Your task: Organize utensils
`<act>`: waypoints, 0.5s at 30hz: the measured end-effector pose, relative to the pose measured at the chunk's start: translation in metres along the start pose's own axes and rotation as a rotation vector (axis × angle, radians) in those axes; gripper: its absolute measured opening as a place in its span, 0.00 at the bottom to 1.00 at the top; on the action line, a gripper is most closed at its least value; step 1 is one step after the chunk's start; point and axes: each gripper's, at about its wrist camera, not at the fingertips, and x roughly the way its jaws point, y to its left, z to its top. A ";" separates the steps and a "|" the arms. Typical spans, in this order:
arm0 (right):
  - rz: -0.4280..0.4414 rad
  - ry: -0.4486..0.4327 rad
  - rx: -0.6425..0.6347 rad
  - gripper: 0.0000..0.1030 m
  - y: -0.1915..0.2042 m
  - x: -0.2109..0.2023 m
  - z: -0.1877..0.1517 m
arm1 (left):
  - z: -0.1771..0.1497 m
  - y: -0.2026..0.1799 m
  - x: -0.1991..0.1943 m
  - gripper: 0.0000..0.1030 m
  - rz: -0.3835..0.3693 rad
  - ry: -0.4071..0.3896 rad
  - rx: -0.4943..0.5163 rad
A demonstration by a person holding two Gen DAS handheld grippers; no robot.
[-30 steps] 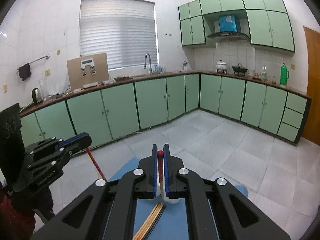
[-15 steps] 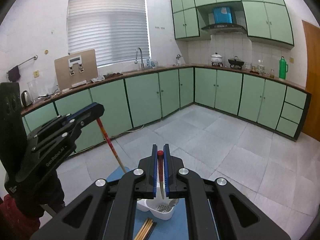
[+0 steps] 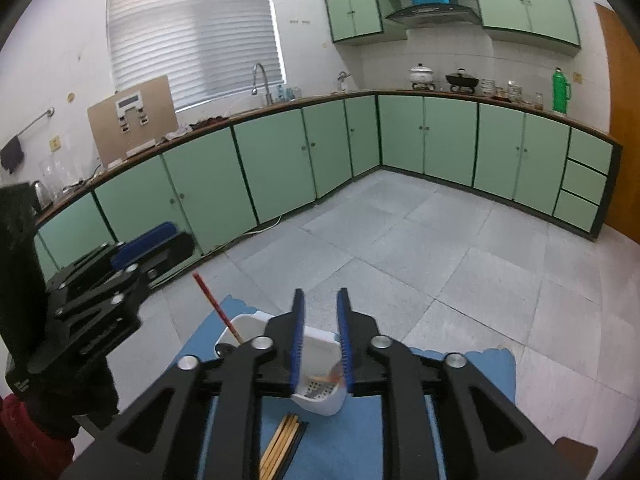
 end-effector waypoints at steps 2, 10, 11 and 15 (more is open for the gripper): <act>-0.016 -0.017 -0.003 0.30 -0.002 -0.011 -0.005 | -0.004 0.003 -0.013 0.37 0.011 -0.004 0.001; -0.105 -0.072 0.008 0.67 0.005 -0.065 -0.060 | -0.059 0.003 -0.085 0.59 0.045 0.004 -0.033; -0.122 -0.074 0.016 0.75 0.008 -0.072 -0.073 | -0.067 0.004 -0.091 0.60 0.050 0.016 -0.038; -0.155 -0.065 0.060 0.90 0.017 -0.087 -0.121 | -0.111 0.003 -0.112 0.66 0.065 0.088 -0.059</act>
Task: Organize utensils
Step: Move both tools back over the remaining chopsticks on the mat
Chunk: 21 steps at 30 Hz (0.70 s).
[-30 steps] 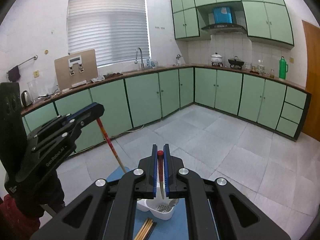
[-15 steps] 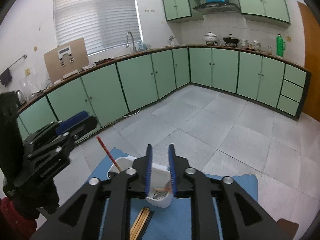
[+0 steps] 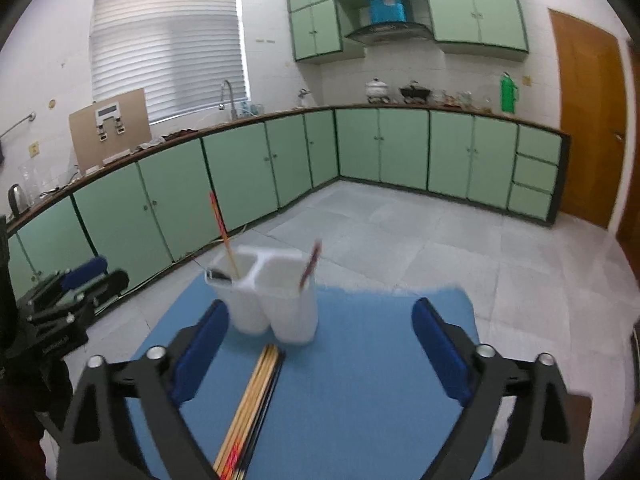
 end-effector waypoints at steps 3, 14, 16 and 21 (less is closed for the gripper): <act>-0.009 0.042 0.029 0.91 0.005 -0.004 -0.035 | -0.038 0.004 -0.007 0.68 0.014 0.067 -0.009; -0.030 0.195 0.057 0.90 0.033 0.004 -0.154 | -0.143 0.011 -0.007 0.68 0.072 0.257 0.020; -0.031 0.220 0.049 0.90 0.038 0.007 -0.167 | -0.151 0.015 -0.006 0.68 0.079 0.281 0.019; -0.030 0.278 0.014 0.86 0.052 0.020 -0.186 | -0.170 0.018 -0.007 0.68 0.083 0.327 0.004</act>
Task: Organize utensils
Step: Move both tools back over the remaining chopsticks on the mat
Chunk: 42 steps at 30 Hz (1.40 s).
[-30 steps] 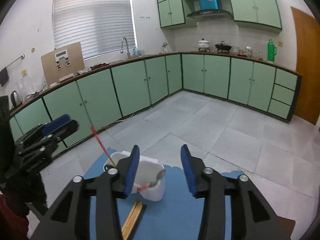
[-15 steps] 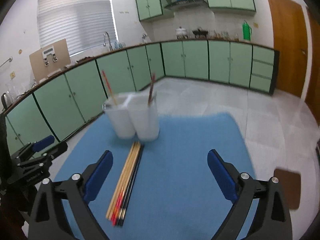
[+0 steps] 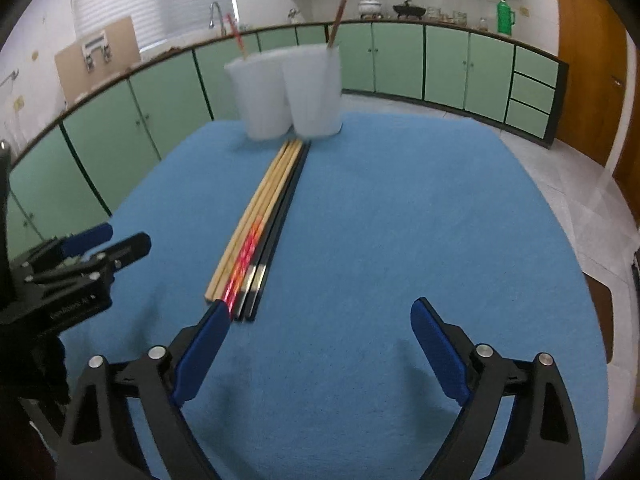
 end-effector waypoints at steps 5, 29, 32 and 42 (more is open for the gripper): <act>-0.007 0.027 -0.016 0.83 0.007 0.011 -0.006 | -0.008 0.002 0.004 0.68 -0.003 0.029 -0.004; -0.015 0.066 -0.045 0.51 0.022 0.032 0.003 | -0.007 -0.009 0.005 0.72 -0.006 0.046 -0.008; -0.025 0.064 -0.069 0.44 0.027 0.033 0.004 | -0.007 -0.011 0.005 0.72 -0.011 0.051 -0.006; 0.007 0.064 -0.062 0.07 0.013 0.025 -0.002 | -0.009 -0.019 0.004 0.72 -0.025 0.055 0.006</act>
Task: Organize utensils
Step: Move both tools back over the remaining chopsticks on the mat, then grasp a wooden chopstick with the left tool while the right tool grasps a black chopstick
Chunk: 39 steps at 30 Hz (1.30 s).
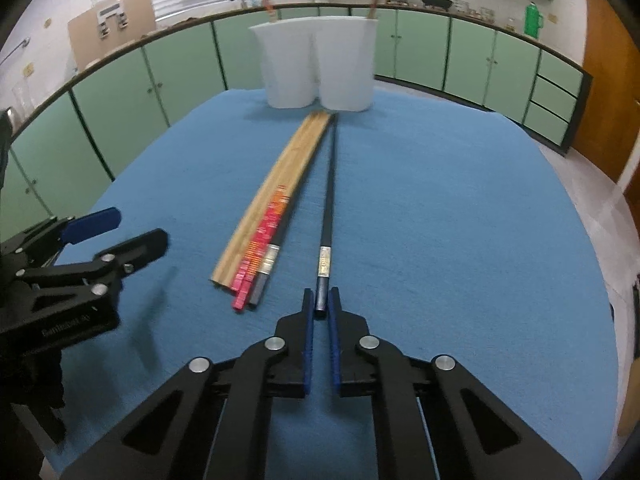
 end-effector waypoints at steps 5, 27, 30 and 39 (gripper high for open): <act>-0.039 -0.009 0.031 0.07 -0.020 -0.008 -0.006 | 0.000 -0.005 0.001 0.72 -0.033 0.008 -0.005; 0.028 -0.019 0.074 0.10 -0.040 -0.011 -0.012 | 0.002 -0.031 0.022 0.67 -0.018 0.077 -0.023; 0.075 -0.021 0.052 0.26 -0.040 -0.014 -0.015 | -0.001 -0.025 0.017 0.67 -0.015 0.078 -0.033; 0.078 -0.021 0.048 0.28 -0.038 -0.015 -0.014 | -0.001 -0.027 0.018 0.62 -0.017 0.074 -0.027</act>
